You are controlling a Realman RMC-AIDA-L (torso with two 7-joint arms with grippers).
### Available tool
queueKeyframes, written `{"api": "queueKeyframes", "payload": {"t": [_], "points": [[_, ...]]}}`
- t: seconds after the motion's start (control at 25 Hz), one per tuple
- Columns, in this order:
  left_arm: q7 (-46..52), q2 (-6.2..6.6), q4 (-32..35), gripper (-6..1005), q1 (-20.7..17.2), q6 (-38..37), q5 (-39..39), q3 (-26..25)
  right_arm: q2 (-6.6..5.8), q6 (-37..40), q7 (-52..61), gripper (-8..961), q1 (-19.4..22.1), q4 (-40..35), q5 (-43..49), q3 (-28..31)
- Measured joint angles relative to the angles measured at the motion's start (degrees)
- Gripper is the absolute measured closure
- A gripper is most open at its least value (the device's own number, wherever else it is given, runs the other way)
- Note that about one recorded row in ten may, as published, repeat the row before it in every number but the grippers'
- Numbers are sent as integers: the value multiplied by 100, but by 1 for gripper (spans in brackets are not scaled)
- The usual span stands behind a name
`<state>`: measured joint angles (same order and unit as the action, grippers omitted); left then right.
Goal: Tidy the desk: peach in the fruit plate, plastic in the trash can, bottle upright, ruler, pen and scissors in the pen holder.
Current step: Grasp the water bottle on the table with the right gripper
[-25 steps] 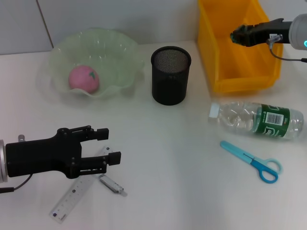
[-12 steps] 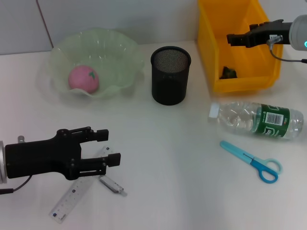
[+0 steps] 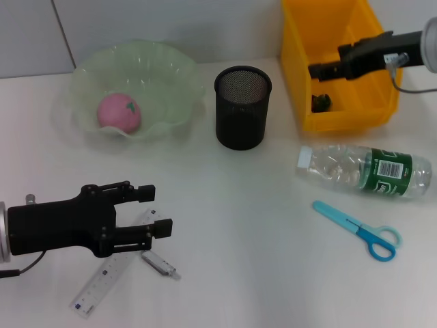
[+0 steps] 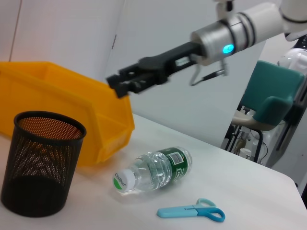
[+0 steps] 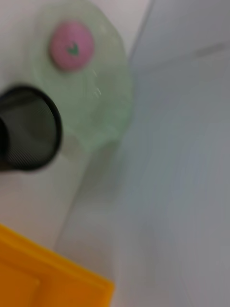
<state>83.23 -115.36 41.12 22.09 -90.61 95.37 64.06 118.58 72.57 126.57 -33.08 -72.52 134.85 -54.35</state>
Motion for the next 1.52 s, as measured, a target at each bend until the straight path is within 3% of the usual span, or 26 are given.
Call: {"api": "queueKeyframes", "payload": {"t": [0.08,0.2,0.32,0.4,0.6,1.08,1.52], "points": [[-4,-2,-1,260,-8,-1,-3,0,-26,286,46,221,6,-157,45,21],[-14,-4,-16,260,-11,-7,-11,0,-146,1485,156,221,-148,-692,587,273],[-16,-4,-18,261,-12,-9,-15,1,-205,1927,155,200,-281,-853,971,379],[-16,-4,-21,262,-12,-8,-21,1,-307,2435,70,200,-479,-890,1370,423],[-14,-4,-20,263,-12,-8,-22,0,-383,2949,-207,199,-819,-635,1821,371],[41,-53,-26,265,5,-18,-45,-129,-430,2778,-768,198,-1298,341,2654,-88],[114,-107,-25,268,-12,-17,-53,-271,-316,2149,-1019,197,-1417,1051,3025,-880]]}}
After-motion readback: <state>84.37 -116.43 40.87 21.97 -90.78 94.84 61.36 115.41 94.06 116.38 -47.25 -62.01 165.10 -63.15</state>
